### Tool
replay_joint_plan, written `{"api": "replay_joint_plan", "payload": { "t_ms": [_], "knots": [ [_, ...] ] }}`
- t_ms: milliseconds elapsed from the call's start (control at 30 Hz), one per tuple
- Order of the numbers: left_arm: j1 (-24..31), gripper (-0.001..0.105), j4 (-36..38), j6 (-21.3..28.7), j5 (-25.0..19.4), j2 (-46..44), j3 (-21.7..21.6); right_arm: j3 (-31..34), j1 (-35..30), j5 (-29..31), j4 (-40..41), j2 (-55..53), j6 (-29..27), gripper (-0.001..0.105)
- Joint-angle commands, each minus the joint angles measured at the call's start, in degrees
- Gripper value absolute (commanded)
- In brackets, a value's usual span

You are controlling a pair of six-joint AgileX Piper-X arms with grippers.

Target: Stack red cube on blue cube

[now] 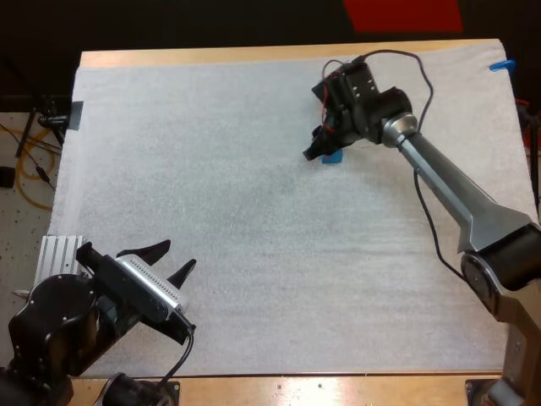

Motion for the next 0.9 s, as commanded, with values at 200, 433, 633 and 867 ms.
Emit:
{"api": "replay_joint_plan", "payload": {
  "t_ms": [200, 433, 633, 867],
  "knots": [
    [0.0, 0.041, -1.0, -0.5, -0.8, 0.0, -0.1, -0.2, 0.8, 6.7, -0.7, 2.0, -1.4, 0.004],
    [0.0, 0.041, -1.0, -0.5, -0.8, 0.0, -0.1, -0.2, 0.8, 6.8, -1.5, 2.0, -1.4, 0.009],
    [0.0, 0.041, -1.0, -0.5, -0.8, 0.0, -0.1, -0.2, 0.8, 6.9, -1.9, 2.3, -1.1, 0.045],
    [0.0, 0.041, -1.0, -0.5, -0.8, 0.0, -0.1, -0.2, 0.8, 8.9, -2.1, 2.3, -1.1, 0.054]
  ]
}}
